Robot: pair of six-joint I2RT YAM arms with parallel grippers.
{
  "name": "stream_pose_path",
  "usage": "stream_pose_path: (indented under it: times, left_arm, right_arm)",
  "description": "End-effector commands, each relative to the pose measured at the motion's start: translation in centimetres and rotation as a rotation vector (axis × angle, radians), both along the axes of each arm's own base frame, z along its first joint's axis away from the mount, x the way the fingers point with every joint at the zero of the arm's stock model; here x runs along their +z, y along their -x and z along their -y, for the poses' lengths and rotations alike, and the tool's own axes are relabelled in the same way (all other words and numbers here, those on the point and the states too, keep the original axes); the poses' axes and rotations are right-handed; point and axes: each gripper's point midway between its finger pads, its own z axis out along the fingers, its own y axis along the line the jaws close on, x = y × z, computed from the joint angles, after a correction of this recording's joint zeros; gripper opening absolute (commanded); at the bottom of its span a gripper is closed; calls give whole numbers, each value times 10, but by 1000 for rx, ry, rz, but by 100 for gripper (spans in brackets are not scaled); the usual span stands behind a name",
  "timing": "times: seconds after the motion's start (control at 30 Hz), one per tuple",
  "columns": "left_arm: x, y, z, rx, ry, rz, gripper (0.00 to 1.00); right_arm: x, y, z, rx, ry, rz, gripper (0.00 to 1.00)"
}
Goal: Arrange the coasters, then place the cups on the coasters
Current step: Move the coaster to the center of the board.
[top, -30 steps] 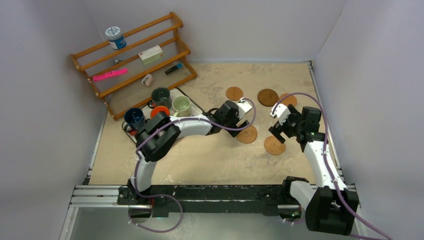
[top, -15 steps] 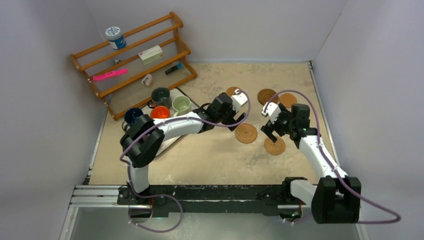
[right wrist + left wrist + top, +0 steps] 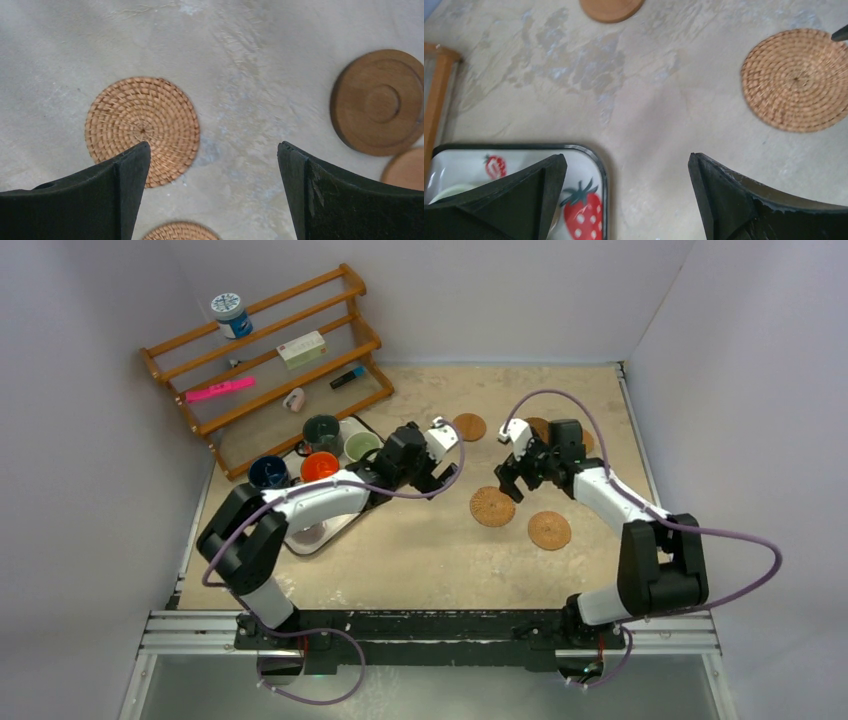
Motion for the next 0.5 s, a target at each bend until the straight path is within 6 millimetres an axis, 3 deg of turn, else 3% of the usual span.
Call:
stream_pose_path:
  times: [0.0, 0.23, 0.47]
  left_arm:
    - [38, -4, -36, 34, 37, 104, 100]
    - [53, 15, -82, 64, 38, 188, 100]
    - [56, 31, -91, 57, 88, 227, 100]
  right_arm:
    - [-11, -7, -13, -12, 72, 64, 99]
    - [-34, -18, -8, -53, 173, 81, 99]
    - [-50, -19, -9, -52, 247, 78, 99]
